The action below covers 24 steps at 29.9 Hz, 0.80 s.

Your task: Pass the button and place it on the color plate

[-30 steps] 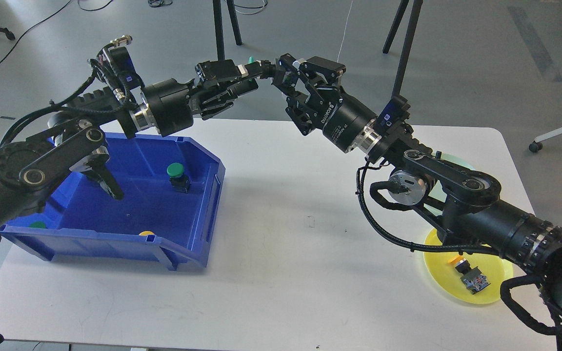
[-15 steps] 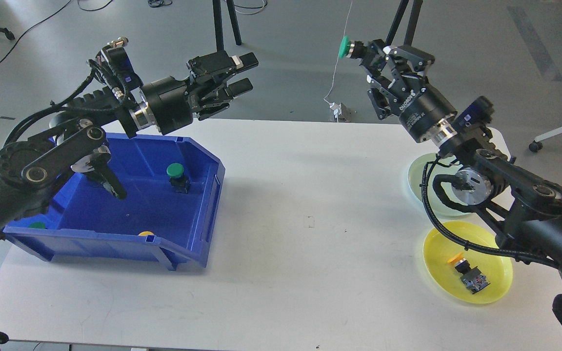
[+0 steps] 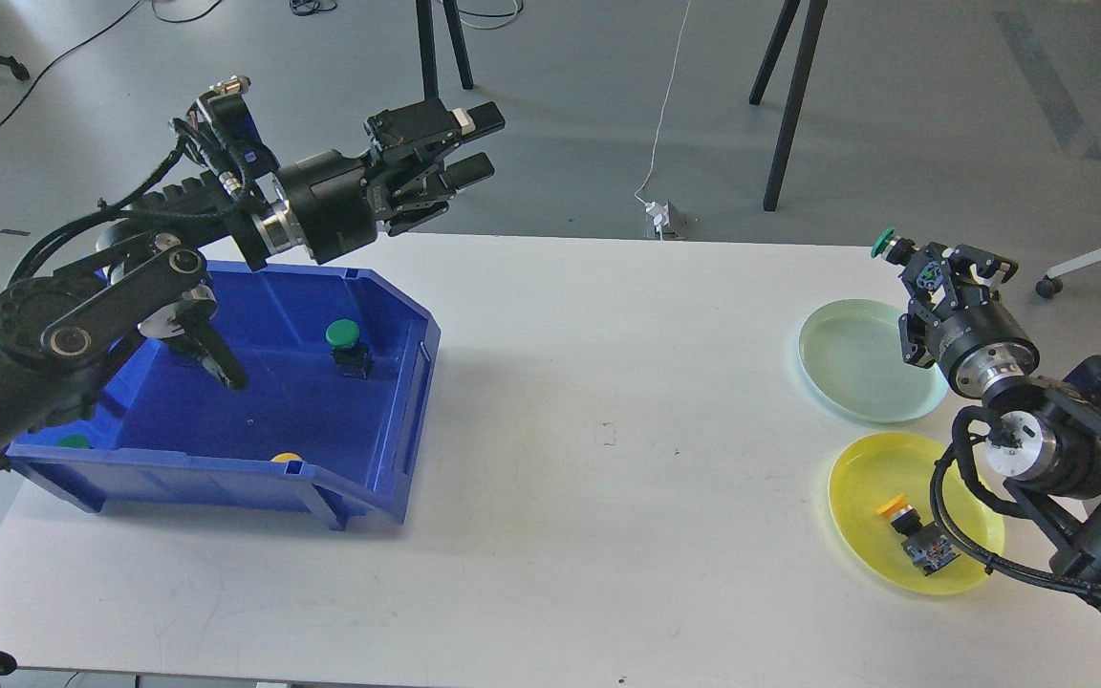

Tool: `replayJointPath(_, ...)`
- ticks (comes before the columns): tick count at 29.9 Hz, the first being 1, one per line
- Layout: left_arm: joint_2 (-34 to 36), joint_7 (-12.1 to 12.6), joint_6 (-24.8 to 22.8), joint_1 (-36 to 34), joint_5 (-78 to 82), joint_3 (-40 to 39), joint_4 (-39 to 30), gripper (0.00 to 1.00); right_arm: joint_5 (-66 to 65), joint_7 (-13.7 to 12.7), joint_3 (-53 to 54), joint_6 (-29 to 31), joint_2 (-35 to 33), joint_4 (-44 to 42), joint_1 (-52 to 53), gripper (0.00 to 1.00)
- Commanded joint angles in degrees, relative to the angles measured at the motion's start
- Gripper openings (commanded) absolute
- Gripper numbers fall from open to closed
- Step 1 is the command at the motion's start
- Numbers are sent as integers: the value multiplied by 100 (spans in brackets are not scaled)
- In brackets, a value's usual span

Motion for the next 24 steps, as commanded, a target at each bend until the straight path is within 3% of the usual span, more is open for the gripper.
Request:
replayJointPath(1,-2,-1,0,0,0,-1,-1,75,734,-315,-9,-94,8,-194,55,4)
replayJointPath(5,7,-1,0,0,0,-1,-1,75,1043,-746,0,-322,175,-502,72,5)
replayJointPath(10,6,-1,0,0,0,-1,-1,76,1043,-1002,-27,-296,298,-705,81,22)
replayJointPath(14,7,-1,0,0,0,-1,-1,76,1043,-1011,-9,-287,368,-705,81,48)
replayJointPath(17,6,-1,0,0,0,-1,8,76,1052,-1011,-9,-287,377,-696,90,73)
replayJointPath(24,-2,-1,0,0,0,-1,-1,76,1061,-1011,0,-226,377,-591,107,95)
